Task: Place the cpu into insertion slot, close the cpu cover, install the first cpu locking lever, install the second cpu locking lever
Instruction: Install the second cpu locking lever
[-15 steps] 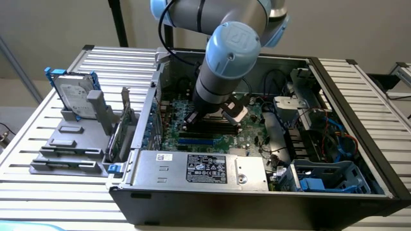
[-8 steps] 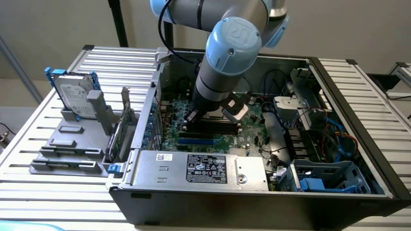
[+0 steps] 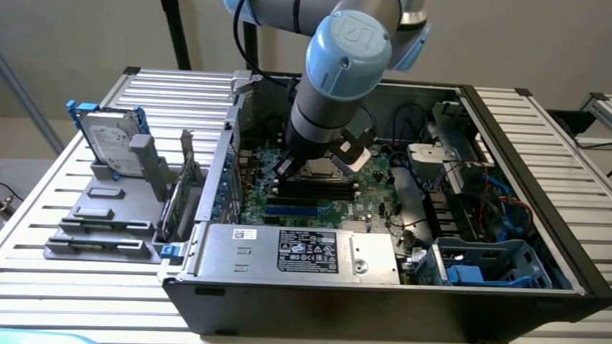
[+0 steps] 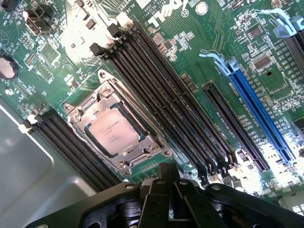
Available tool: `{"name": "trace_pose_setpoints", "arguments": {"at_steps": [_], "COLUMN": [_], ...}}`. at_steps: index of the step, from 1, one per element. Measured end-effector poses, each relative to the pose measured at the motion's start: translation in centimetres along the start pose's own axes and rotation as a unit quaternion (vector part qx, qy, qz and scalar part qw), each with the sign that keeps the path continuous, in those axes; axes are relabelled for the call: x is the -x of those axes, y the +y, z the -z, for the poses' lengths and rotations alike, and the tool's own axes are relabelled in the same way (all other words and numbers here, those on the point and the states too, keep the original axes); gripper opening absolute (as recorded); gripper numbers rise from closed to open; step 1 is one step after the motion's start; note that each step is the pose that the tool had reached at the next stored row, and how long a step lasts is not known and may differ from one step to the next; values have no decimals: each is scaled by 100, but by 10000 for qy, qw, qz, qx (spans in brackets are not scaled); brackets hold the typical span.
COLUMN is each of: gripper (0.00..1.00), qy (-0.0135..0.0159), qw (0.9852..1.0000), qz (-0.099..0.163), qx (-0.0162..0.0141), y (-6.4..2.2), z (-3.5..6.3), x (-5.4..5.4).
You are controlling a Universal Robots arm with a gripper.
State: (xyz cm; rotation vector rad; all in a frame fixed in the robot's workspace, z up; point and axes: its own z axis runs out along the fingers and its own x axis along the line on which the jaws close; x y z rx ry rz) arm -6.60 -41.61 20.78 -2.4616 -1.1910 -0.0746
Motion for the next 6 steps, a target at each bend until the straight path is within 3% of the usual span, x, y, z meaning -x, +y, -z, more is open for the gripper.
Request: {"name": "trace_pose_setpoints", "arguments": {"at_steps": [6], "gripper": [11], "qy": [-1], "qw": [10000], "qz": [0], "qx": [0], "y": [0], "z": [1], "x": [0]}}
